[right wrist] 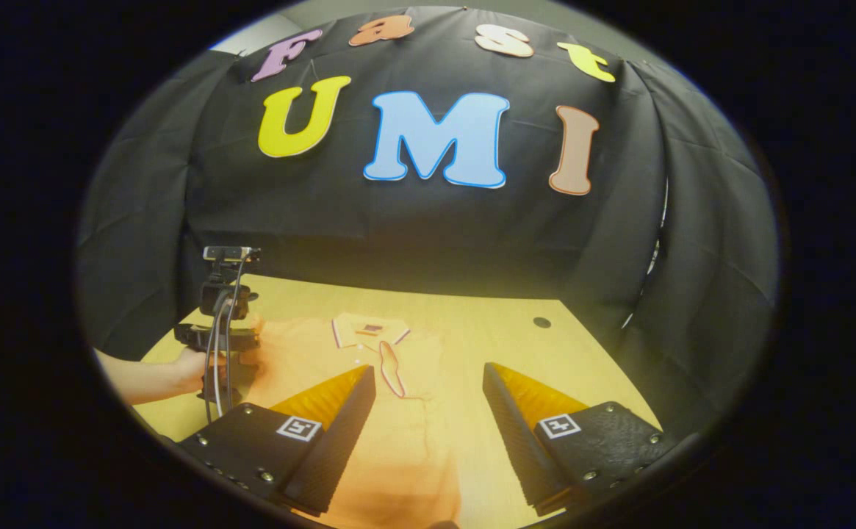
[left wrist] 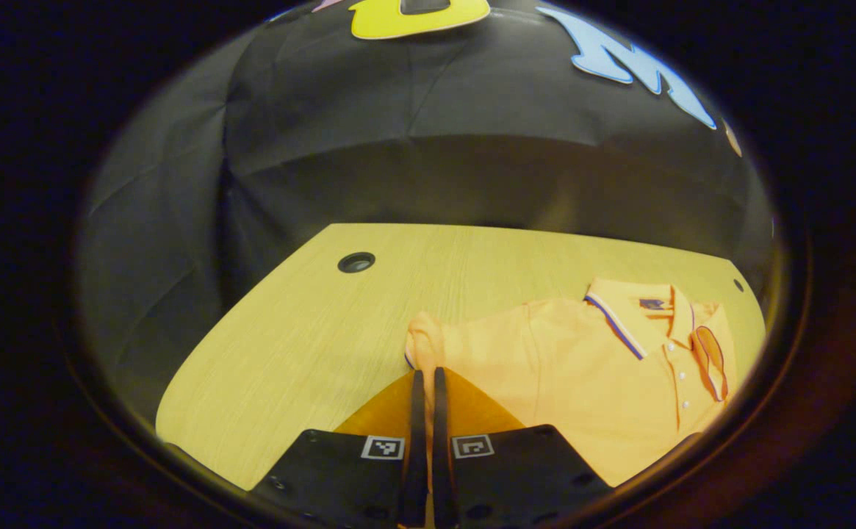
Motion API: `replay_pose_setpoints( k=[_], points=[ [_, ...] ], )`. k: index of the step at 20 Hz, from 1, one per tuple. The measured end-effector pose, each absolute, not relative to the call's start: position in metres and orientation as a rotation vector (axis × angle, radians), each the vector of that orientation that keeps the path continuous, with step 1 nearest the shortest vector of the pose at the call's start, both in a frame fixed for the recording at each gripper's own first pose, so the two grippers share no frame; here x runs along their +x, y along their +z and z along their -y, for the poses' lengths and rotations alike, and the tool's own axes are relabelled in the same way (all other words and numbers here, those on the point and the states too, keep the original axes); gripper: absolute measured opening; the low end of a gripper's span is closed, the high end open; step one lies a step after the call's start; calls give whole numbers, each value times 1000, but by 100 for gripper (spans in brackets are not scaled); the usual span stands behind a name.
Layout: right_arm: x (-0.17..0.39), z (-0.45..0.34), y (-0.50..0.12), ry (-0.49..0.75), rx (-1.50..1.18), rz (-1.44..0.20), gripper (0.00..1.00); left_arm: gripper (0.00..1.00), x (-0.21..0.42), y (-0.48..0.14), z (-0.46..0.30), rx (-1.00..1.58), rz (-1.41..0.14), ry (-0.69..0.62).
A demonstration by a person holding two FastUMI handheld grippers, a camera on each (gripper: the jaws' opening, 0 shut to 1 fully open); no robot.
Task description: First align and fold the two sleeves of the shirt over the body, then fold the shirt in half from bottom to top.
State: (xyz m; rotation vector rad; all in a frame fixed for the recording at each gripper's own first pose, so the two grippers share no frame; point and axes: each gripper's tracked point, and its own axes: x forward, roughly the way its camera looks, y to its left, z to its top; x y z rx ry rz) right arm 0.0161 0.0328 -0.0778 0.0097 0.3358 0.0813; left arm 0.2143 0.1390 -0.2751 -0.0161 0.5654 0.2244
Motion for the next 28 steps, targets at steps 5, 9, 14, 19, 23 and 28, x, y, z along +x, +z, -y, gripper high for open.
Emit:
replay_pose_setpoints(
  k=[5,9,14,19,23,28],
  points=[
    [12,-33,-77,88,14,-329,92,10,217,-241,-103,-26,-504,161],
    [11,-33,-79,60,18,-330,91,10,218,-234,-64,-12,-493,82],
    [7,-41,-96,16,27,-353,91,10,219,-251,-30,4,-533,8],
    [-3,-42,-103,13,38,-371,92,26,214,-257,-15,-21,-574,-26],
    [-7,-36,-103,31,30,-354,92,79,198,-249,-8,-30,-577,-53],
    [-20,-29,-114,63,32,-342,92,89,162,-232,-6,-30,-556,-54]
  ],
)
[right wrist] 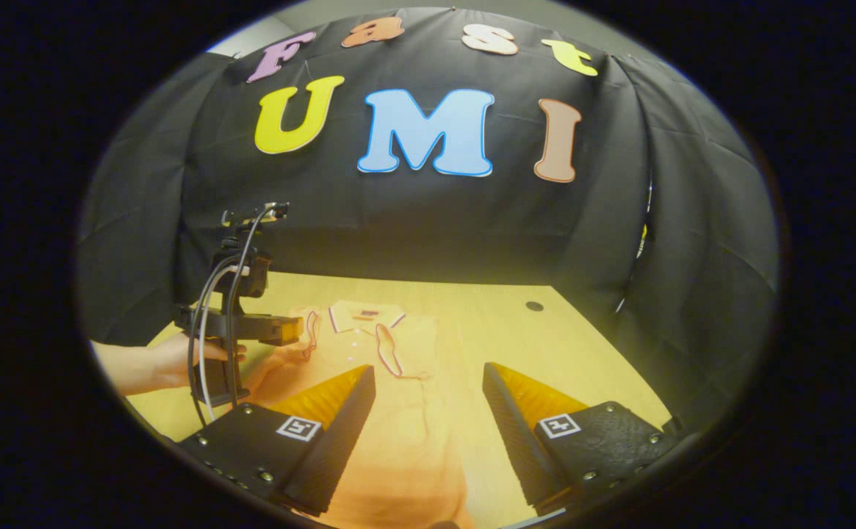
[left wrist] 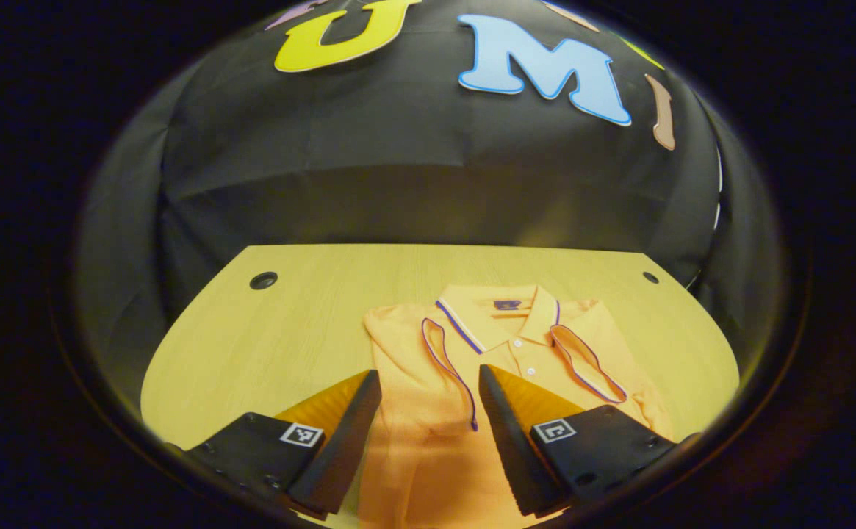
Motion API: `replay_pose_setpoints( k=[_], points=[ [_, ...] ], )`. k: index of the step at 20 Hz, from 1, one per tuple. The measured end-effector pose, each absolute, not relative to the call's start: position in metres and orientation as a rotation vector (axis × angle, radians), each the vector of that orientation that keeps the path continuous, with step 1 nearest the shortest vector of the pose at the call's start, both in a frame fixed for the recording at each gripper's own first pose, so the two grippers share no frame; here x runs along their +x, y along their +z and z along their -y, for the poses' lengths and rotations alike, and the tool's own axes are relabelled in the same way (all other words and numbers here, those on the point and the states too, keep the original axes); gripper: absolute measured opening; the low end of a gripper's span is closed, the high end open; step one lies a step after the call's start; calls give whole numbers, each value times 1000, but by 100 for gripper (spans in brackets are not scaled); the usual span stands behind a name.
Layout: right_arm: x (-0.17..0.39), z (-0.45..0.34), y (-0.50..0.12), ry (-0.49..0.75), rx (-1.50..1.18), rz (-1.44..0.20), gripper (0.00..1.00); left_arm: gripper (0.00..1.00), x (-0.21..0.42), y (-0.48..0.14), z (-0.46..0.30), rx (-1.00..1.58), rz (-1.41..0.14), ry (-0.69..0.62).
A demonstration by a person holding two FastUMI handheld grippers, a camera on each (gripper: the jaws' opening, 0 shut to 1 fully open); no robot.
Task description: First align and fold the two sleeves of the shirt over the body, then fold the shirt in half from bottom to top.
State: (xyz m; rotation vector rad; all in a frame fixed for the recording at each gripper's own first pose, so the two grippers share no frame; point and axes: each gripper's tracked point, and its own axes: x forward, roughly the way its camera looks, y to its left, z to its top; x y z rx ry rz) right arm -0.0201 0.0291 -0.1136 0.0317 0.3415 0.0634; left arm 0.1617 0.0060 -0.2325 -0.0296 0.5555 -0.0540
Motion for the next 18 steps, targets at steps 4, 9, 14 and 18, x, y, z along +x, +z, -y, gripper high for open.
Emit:
replay_pose_setpoints(
  k=[4,9,14,18],
  points=[
    [-32,-22,-124,89,18,-331,92,93,124,-222,-6,-16,-526,-51],
    [-54,-14,-134,92,32,-328,92,94,74,-215,1,-7,-504,-62],
    [-76,-7,-142,95,28,-332,92,94,28,-214,8,-14,-492,-67],
    [-91,0,-148,89,33,-339,91,95,-4,-211,7,-26,-479,-58]
  ],
)
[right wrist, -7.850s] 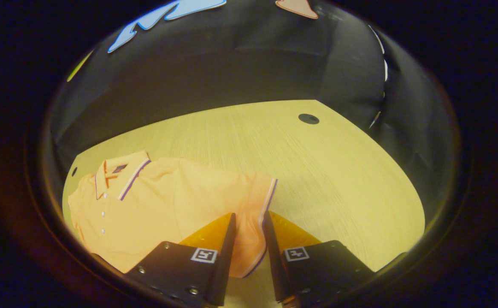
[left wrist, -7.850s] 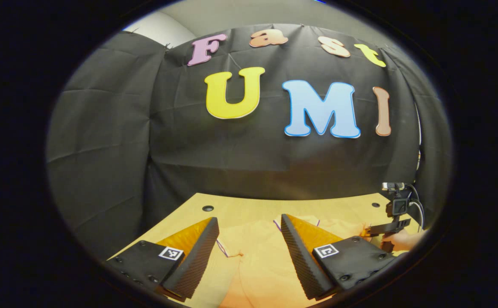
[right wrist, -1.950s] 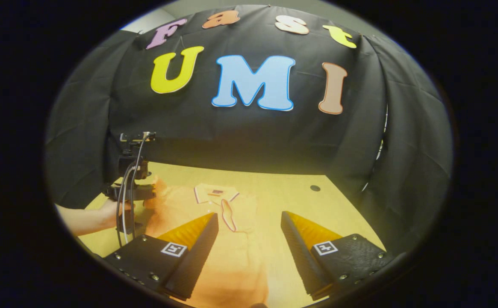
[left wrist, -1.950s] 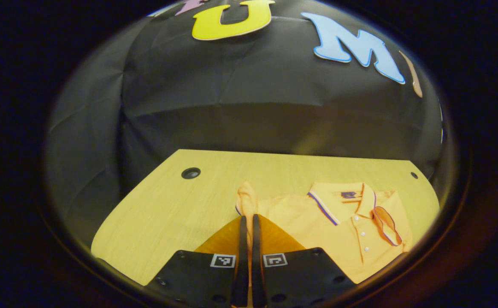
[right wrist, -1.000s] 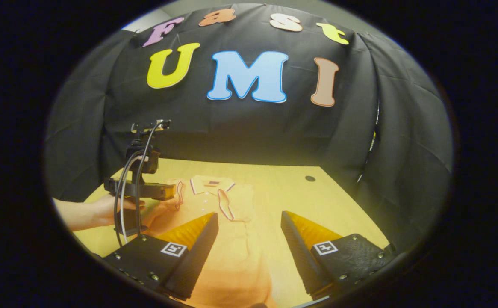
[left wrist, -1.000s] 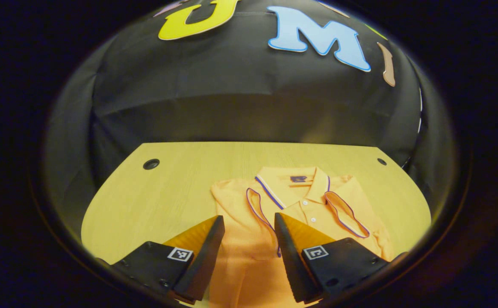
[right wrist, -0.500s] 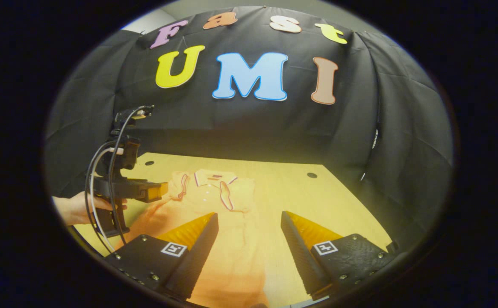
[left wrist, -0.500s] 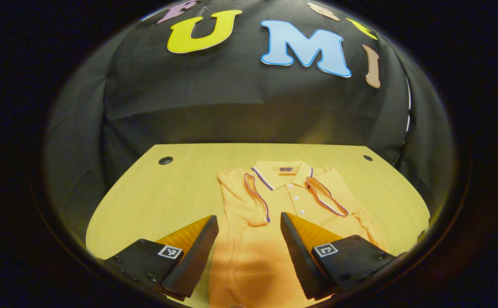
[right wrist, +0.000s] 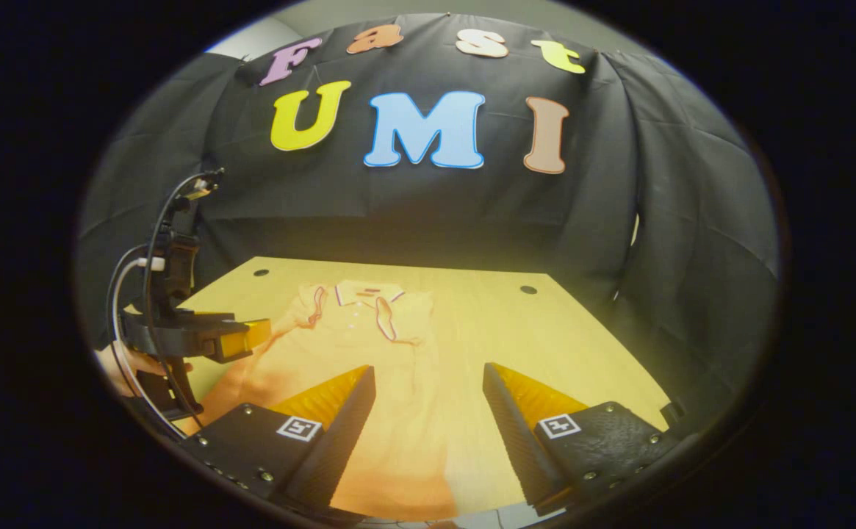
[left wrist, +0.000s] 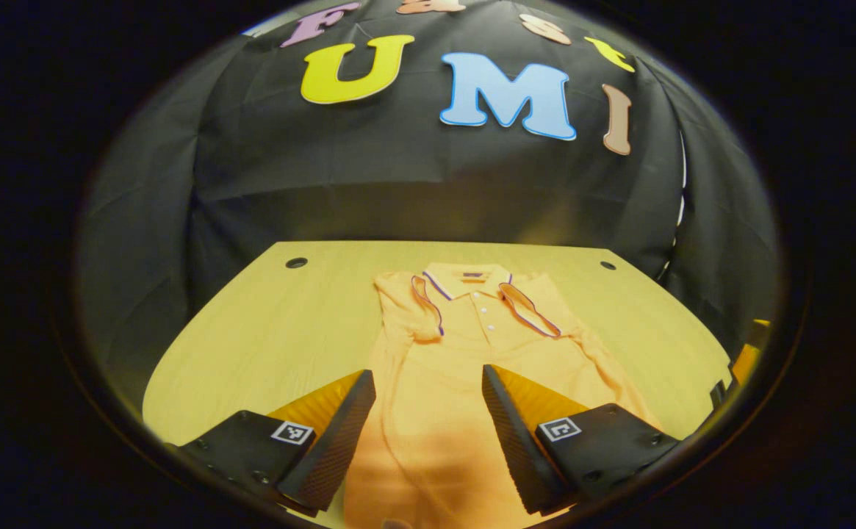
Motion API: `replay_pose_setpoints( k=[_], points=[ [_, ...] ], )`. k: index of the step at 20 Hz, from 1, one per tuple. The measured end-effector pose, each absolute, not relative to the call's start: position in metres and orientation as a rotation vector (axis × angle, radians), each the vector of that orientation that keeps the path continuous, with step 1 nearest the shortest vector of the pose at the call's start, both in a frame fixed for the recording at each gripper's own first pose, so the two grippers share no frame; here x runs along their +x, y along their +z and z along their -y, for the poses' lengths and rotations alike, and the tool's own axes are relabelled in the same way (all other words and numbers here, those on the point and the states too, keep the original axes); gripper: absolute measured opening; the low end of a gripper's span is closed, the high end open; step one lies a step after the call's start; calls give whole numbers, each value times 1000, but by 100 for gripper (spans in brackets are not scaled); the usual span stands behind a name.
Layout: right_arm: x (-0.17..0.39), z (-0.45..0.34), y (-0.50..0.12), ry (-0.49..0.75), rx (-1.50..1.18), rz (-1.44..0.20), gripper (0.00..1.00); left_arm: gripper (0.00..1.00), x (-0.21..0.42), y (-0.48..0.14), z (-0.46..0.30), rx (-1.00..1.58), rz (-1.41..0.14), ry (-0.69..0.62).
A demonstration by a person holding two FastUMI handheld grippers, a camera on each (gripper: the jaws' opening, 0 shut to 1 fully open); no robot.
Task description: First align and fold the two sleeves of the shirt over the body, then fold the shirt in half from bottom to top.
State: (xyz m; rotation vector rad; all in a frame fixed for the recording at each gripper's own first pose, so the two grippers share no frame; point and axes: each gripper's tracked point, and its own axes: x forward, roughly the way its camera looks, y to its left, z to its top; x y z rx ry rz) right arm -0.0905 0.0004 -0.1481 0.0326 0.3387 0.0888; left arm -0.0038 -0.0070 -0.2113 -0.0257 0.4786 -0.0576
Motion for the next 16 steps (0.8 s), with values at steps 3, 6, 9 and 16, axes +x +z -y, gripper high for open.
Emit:
replay_pose_setpoints(
  k=[3,6,9,16],
  points=[
    [-99,2,-156,90,40,-348,91,94,-29,-212,5,-34,-477,-58],
    [-108,0,-165,102,48,-368,91,96,-55,-217,0,-32,-479,-52],
    [-120,-3,-185,118,67,-415,92,95,-85,-227,-6,-40,-507,-45],
    [-158,-9,-238,157,106,-556,92,96,-145,-264,-26,-27,-590,-19]
  ],
)
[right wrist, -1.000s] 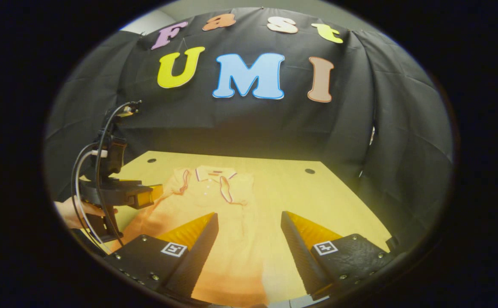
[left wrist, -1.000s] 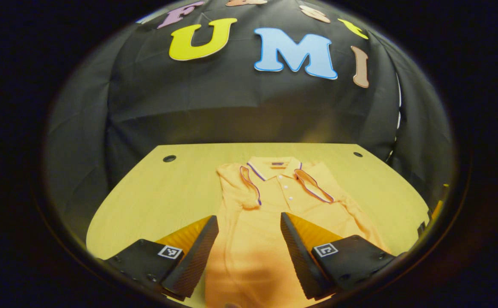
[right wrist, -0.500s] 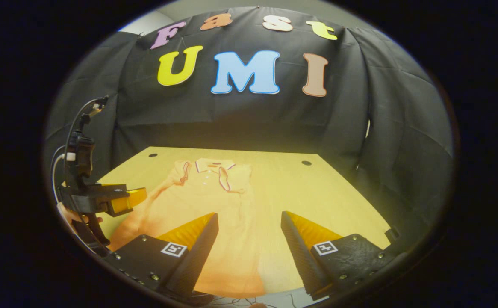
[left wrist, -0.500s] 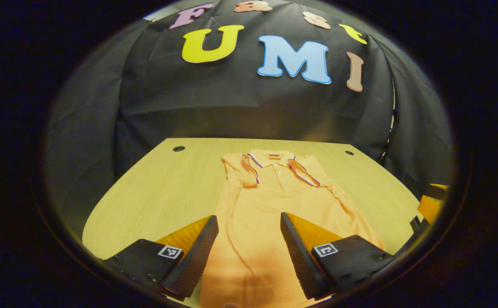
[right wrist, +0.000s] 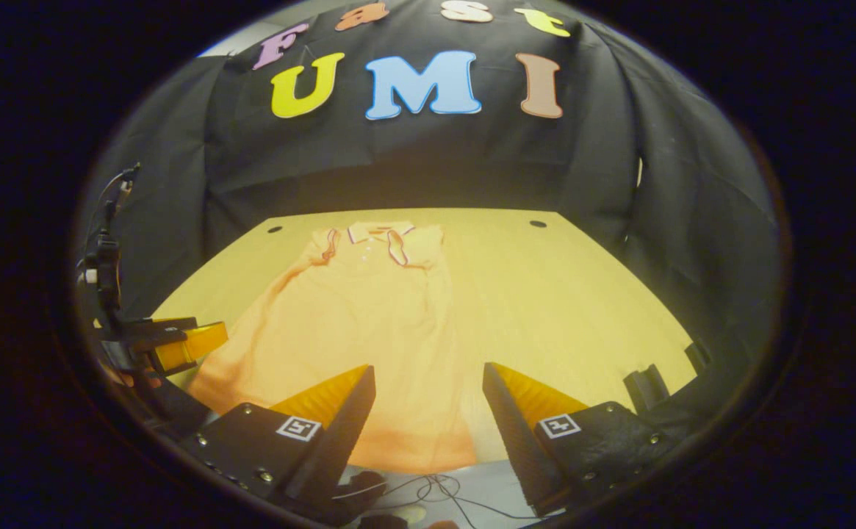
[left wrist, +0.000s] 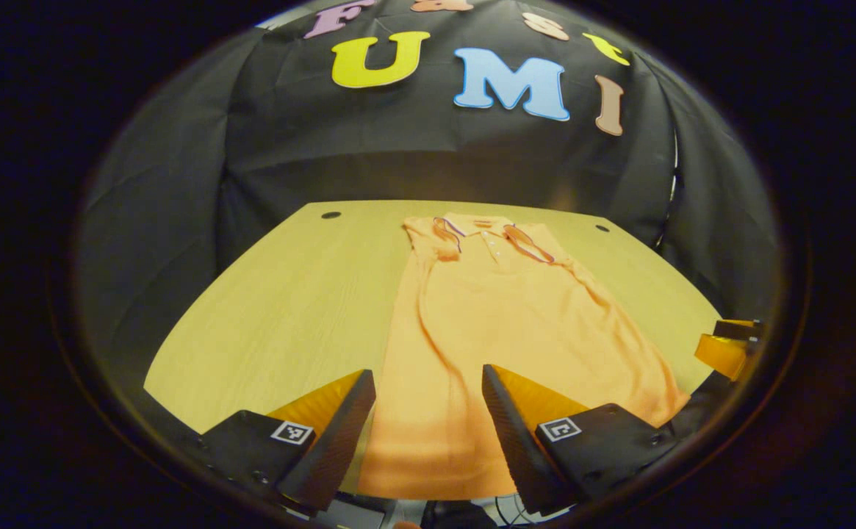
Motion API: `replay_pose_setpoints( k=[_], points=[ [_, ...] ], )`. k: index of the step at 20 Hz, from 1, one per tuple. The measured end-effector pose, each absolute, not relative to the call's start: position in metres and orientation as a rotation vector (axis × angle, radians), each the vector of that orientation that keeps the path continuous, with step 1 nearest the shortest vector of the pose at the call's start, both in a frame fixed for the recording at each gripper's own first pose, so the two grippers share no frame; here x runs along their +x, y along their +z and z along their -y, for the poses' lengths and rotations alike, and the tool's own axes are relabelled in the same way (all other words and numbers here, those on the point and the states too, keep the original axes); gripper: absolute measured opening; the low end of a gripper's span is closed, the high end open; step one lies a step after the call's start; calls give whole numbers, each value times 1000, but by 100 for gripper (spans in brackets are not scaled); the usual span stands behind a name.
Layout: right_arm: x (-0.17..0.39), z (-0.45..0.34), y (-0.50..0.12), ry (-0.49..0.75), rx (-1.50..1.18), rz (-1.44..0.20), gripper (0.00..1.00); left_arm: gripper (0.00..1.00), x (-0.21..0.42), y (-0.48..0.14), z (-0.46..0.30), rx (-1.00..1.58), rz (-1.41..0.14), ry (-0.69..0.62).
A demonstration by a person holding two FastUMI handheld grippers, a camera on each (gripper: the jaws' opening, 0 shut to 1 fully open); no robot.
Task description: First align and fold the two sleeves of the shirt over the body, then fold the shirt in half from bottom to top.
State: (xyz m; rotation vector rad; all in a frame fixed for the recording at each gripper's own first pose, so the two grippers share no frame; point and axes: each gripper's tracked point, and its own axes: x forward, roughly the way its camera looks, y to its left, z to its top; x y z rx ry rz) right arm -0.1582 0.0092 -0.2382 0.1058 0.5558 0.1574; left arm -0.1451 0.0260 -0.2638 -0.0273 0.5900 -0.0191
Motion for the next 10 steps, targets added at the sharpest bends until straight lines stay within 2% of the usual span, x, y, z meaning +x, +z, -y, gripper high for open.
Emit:
replay_pose_setpoints(
  k=[10],
  points=[
    [-185,-6,-307,159,96,-700,92,94,-202,-301,-37,26,-646,-39]
  ],
)
